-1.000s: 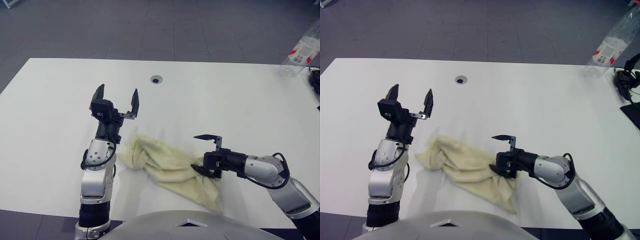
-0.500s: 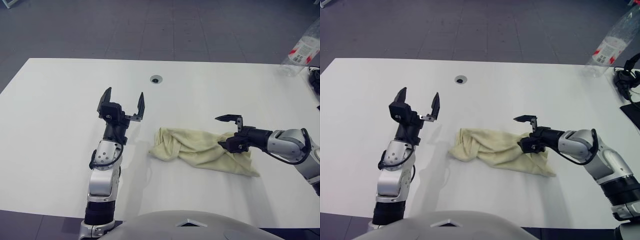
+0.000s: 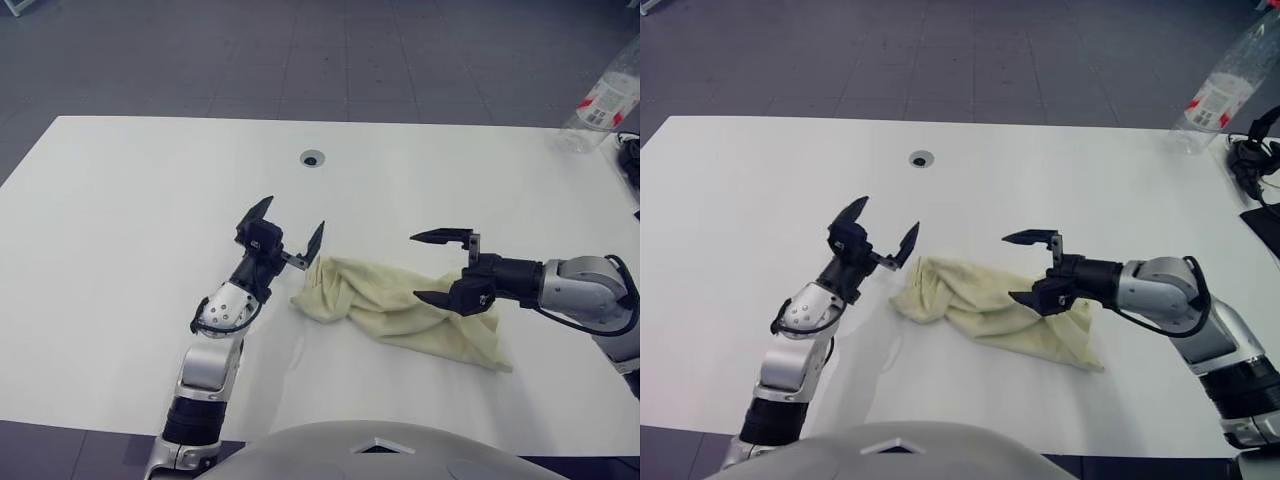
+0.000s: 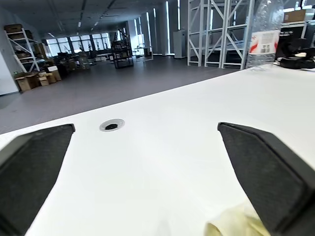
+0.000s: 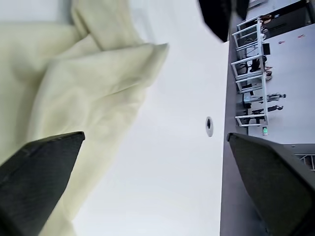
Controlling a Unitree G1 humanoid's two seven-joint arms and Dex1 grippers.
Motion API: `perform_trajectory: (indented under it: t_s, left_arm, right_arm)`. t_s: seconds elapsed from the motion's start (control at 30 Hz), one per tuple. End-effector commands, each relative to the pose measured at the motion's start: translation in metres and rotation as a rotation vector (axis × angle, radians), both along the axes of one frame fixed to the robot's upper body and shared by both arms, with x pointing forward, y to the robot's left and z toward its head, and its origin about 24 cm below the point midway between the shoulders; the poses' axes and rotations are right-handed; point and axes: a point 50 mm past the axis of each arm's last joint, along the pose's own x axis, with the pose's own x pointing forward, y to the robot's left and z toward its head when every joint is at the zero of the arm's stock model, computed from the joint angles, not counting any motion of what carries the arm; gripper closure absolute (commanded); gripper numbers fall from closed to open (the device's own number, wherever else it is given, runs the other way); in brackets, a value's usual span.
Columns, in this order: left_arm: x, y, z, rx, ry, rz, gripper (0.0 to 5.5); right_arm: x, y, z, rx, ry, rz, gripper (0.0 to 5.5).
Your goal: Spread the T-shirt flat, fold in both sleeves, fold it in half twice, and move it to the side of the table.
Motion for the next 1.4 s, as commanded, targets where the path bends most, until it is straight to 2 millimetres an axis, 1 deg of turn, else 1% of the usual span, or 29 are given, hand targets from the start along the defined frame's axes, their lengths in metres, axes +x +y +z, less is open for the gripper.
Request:
perform_trajectory:
  t_s: [0.03, 0.07, 0.13, 0.23, 0.3, 0.33, 0.4, 0.57, 0.63, 0.7, 0.87, 0.97, 1.1, 1.2, 1.4]
  left_arm:
    - [0.004, -0.003, -0.004, 0.037, 0.062, -0.162, 0.10]
    - [0.006, -0.004, -0.003, 0.040, 0.070, -0.204, 0.10]
    - [0.010, -0.007, -0.001, 0.057, 0.103, -0.314, 0.10]
    - [0.015, -0.010, 0.003, 0.101, 0.111, -0.469, 0.10]
    - [0.016, -0.013, 0.003, 0.167, 0.108, -0.595, 0.10]
    - [0.017, -0.015, 0.003, 0.199, 0.112, -0.648, 0.10]
    - [0.022, -0.017, 0.003, 0.226, 0.122, -0.710, 0.10]
    - [0.034, -0.028, 0.010, 0.245, 0.151, -0.825, 0.10]
    - [0.037, -0.030, 0.008, 0.271, 0.176, -0.866, 0.10]
    - [0.036, -0.031, 0.005, 0.328, 0.198, -0.916, 0.10]
    - [0.027, -0.034, -0.005, 0.409, 0.259, -1.016, 0.10]
    - [0.018, -0.029, -0.016, 0.452, 0.340, -1.070, 0.10]
    - [0.011, -0.022, -0.025, 0.486, 0.407, -1.085, 0.10]
    - [0.001, -0.016, -0.025, 0.488, 0.416, -1.113, 0.10]
    - [-0.028, 0.002, -0.021, 0.476, 0.418, -1.167, 0.10]
  right_arm:
    - [0.011, -0.009, 0.015, 0.078, 0.010, -0.109, 0.11]
    - [0.014, -0.012, 0.016, 0.104, 0.026, -0.152, 0.11]
    - [0.017, -0.017, 0.019, 0.215, 0.077, -0.237, 0.11]
    - [0.014, -0.020, 0.015, 0.376, 0.177, -0.328, 0.11]
    - [0.020, -0.025, 0.012, 0.491, 0.179, -0.434, 0.11]
    - [0.024, -0.026, 0.013, 0.589, 0.188, -0.496, 0.11]
    - [0.027, -0.023, 0.011, 0.722, 0.212, -0.564, 0.11]
    - [0.023, -0.001, -0.022, 0.769, 0.317, -0.614, 0.11]
    - [0.023, 0.005, -0.026, 0.796, 0.342, -0.615, 0.11]
    - [0.025, 0.006, -0.029, 0.821, 0.356, -0.636, 0.11]
    - [0.027, 0.008, -0.038, 0.858, 0.376, -0.676, 0.11]
    - [0.025, 0.011, -0.040, 0.884, 0.383, -0.685, 0.11]
    - [0.024, 0.015, -0.039, 0.918, 0.384, -0.683, 0.11]
    - [0.024, 0.017, -0.037, 0.936, 0.377, -0.676, 0.11]
    - [0.026, 0.018, -0.034, 0.965, 0.365, -0.678, 0.11]
